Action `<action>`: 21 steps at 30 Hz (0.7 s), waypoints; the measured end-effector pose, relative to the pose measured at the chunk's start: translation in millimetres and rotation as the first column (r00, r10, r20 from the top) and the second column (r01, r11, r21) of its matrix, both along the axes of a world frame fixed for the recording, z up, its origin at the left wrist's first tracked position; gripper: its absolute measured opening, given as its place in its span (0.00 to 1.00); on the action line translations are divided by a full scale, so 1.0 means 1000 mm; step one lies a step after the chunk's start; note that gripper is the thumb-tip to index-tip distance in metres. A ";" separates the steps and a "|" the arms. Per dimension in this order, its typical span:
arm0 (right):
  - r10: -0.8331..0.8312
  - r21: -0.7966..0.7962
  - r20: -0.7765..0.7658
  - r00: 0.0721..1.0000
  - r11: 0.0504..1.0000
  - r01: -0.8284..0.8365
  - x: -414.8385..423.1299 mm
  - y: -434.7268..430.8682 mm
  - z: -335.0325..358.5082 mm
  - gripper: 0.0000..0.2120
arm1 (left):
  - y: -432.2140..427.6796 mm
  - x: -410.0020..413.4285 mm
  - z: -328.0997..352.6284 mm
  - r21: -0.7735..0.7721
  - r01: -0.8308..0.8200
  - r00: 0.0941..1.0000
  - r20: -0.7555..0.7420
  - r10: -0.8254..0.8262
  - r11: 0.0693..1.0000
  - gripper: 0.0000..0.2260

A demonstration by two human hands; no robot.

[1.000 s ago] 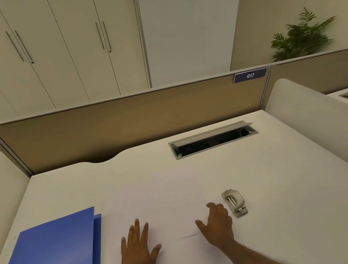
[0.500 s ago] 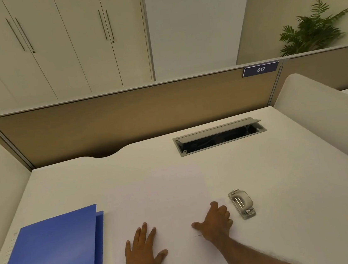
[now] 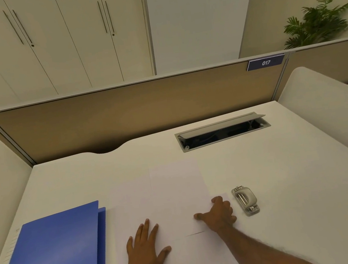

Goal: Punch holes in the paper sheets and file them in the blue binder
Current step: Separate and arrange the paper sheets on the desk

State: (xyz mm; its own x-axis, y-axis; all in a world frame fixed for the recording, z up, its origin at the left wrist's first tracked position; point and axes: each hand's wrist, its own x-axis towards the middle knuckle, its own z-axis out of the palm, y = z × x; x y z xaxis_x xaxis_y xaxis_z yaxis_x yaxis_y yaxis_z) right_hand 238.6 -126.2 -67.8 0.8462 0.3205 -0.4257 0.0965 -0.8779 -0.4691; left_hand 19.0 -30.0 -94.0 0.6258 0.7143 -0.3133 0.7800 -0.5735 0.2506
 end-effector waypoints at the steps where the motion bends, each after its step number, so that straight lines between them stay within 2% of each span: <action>1: 0.016 -0.016 0.051 0.999 1.000 -0.016 -0.003 -0.001 0.000 0.41 | -0.001 0.000 0.000 0.001 0.000 1.000 0.000 0.000 1.000 0.54; 4: 0.059 -0.052 0.150 0.987 0.997 -0.052 -0.013 0.001 -0.002 0.40 | -0.001 0.001 0.000 0.005 -0.004 1.000 -0.006 0.004 1.000 0.55; 10: -0.018 -0.103 -0.007 1.000 0.995 0.017 -0.006 0.012 0.006 0.38 | 0.000 0.000 -0.001 0.008 -0.006 1.000 -0.006 0.006 1.000 0.54; 14: -0.026 -0.068 -0.086 0.996 0.997 0.021 -0.001 0.014 0.003 0.35 | 0.000 0.000 -0.001 0.000 -0.009 1.000 -0.010 0.009 1.000 0.54; 17: -0.044 0.033 -0.132 0.990 0.998 0.049 0.001 0.015 0.002 0.33 | 0.001 0.001 -0.001 -0.001 -0.011 1.000 0.004 0.011 1.000 0.55; 21: -0.001 0.240 -0.125 0.992 0.970 0.032 0.010 0.013 0.003 0.22 | -0.001 0.001 0.002 -0.033 0.002 1.000 0.021 -0.001 0.999 0.51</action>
State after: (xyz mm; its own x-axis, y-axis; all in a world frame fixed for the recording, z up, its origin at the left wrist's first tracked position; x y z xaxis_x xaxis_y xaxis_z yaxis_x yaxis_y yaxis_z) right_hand 249.0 -112.9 -64.5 0.7982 0.4128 -0.4387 0.0111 -0.7382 -0.6745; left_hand 20.3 -31.1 -92.2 0.6337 0.7025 -0.3239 0.7734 -0.5658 0.2859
